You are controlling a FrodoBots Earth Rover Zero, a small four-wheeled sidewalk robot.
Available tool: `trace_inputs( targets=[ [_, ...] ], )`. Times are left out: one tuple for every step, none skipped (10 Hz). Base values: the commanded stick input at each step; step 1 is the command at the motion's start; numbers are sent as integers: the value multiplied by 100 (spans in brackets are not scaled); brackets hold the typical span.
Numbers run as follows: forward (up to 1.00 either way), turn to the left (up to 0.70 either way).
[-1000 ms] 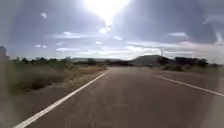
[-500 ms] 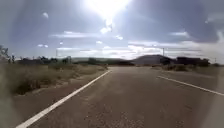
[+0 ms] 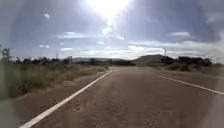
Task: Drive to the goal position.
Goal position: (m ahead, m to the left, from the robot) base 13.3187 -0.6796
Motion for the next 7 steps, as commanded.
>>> trace_inputs(
  targets=[
    [100,0],
    [100,-40],
    [100,-40],
    [100,-40],
    [100,-40],
    [100,-27],
    [100,-7]
  ],
)
